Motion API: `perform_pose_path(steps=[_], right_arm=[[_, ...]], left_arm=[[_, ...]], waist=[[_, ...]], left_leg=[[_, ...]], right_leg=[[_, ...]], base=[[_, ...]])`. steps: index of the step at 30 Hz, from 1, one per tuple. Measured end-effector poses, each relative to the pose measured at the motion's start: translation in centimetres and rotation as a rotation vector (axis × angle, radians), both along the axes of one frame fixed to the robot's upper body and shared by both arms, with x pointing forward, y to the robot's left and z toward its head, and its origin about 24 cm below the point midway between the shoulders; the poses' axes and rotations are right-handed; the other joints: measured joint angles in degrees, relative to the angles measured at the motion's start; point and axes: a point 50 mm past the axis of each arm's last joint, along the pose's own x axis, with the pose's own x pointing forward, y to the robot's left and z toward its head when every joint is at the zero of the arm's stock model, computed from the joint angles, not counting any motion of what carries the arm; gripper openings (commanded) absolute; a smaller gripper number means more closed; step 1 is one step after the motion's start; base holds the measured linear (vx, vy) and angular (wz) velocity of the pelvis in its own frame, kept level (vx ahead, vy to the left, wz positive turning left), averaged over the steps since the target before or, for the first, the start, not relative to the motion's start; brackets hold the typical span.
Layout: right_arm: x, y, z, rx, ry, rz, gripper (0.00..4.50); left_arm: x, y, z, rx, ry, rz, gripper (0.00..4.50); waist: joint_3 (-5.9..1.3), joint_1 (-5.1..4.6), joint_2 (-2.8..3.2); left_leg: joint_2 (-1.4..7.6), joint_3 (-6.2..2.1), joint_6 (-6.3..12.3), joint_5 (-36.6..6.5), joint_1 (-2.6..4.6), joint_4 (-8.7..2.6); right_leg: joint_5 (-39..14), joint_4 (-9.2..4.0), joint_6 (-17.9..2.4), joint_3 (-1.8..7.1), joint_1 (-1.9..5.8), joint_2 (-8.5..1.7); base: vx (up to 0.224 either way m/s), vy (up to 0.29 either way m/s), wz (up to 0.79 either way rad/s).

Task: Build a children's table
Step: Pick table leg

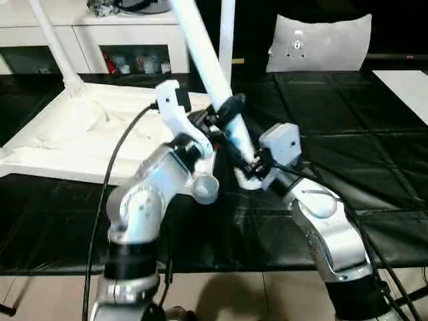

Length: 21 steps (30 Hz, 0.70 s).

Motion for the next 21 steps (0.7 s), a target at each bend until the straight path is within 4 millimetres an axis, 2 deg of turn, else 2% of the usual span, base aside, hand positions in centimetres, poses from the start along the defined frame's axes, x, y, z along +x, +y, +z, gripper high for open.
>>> perform_pose_path(steps=[7, 10, 13, 16, 21], right_arm=[[-0.3, -0.1, 0.3, 0.122, 0.122, 0.086, 3.64], [-0.1, -1.5, 0.7, 0.173, 0.176, 0.072, 3.91], [0.7, -3.8, 1.4, 0.195, 0.236, 0.03, 4.18], [1.0, -4.9, 1.9, 0.202, 0.282, 0.043, 4.43], [1.3, -6.2, 3.8, 0.182, 0.309, 0.143, 4.43]], left_arm=[[0.8, 1.6, -0.1, 0.042, -0.018, 0.023, 1.88], [0.9, 2.0, -0.3, 0.065, -0.02, -0.011, 1.88], [0.7, 2.1, -0.5, 0.091, -0.02, -0.077, 1.88], [0.7, 2.2, -0.4, 0.119, -0.032, -0.132, 1.88], [0.6, 2.4, 1.0, 0.149, -0.085, -0.277, 1.88]], waist=[[-0.02, 0.39, 0.03], [-0.02, 0.37, 0.03], [-0.02, 0.31, 0.03], [0.0, 0.23, 0.0], [0.0, 0.29, 0.01]], left_leg=[[0.0, 0.01, 0.03, 0.01, -0.02, 0.01], [0.0, 0.08, 0.06, 0.03, -0.01, 0.01], [0.0, 0.12, 0.03, 0.05, 0.02, 0.01], [0.01, 0.12, -0.04, 0.09, 0.06, 0.01], [0.02, 0.15, -0.07, 0.11, 0.1, 0.01]], right_leg=[[0.0, -0.04, 0.0, -0.01, 0.02, -0.01], [0.04, -0.04, -0.07, 0.01, 0.02, -0.03], [0.11, -0.02, -0.18, 0.03, 0.01, -0.04], [0.12, 0.08, -0.18, 0.03, -0.03, -0.03], [0.12, 0.16, -0.18, 0.04, -0.06, -0.04]], base=[[0.0, 0.0, 0.0], [0.0, 0.0, 0.0], [0.0, 0.0, 0.0], [0.0, 0.0, 0.0], [0.0, 0.0, 0.0]])
